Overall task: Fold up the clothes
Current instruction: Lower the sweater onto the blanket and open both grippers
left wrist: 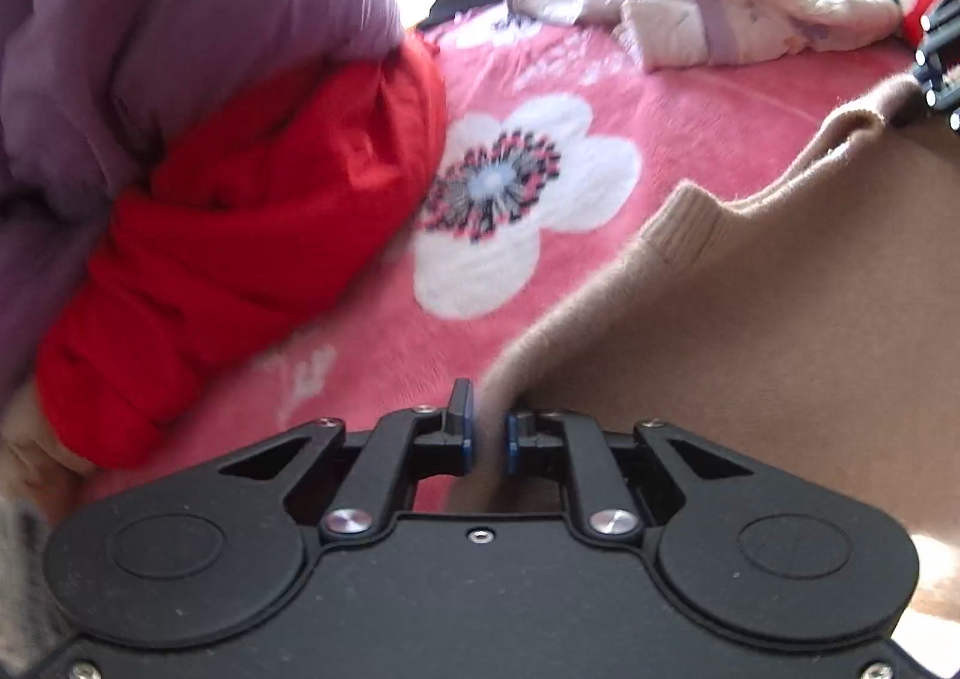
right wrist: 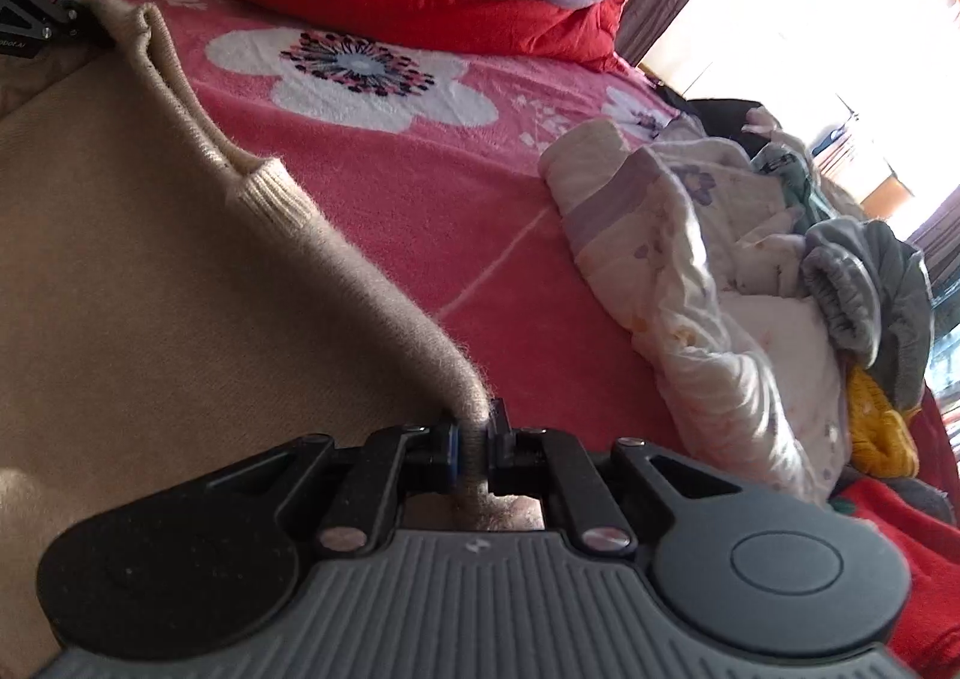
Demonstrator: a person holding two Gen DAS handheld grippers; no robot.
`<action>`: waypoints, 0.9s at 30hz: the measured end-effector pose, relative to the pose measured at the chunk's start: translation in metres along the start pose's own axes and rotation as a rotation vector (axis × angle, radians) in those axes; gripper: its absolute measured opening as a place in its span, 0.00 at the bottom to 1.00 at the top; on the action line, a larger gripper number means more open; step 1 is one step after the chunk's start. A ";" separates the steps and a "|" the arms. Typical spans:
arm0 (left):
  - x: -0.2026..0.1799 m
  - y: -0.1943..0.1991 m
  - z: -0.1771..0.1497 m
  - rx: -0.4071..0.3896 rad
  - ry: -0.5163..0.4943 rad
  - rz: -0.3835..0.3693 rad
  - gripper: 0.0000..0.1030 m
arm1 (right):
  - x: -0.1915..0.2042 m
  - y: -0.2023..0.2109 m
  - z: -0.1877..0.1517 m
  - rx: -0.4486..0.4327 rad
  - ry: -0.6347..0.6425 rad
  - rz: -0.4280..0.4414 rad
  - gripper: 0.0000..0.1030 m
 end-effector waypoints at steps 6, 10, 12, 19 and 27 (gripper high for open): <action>0.040 -0.024 -0.021 0.040 0.351 -0.196 0.52 | -0.008 -0.014 0.001 0.026 -0.078 0.021 0.16; 0.050 0.004 -0.025 -0.009 0.380 -0.144 0.61 | -0.024 0.005 0.005 -0.024 -0.142 0.030 0.55; 0.049 0.022 -0.026 -0.037 0.339 -0.084 0.61 | -0.035 0.017 0.004 -0.055 -0.192 0.035 0.64; 0.060 0.069 -0.026 -0.129 0.522 -0.093 0.61 | -0.062 0.074 -0.018 -0.147 -0.451 0.112 0.66; -0.015 0.167 -0.054 -0.216 0.647 -0.089 0.61 | -0.090 0.155 -0.133 -0.273 -0.878 0.171 0.68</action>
Point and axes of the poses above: each gripper's, at about its wrist camera, not at the fingertips, and y roughly against the way its jaws point, x to its left, z to its top, the point moved 9 cm from there along -y, roughly the way its jaws point, and after that the axes turned 12 degrees about -y, right-handed, at the moved point
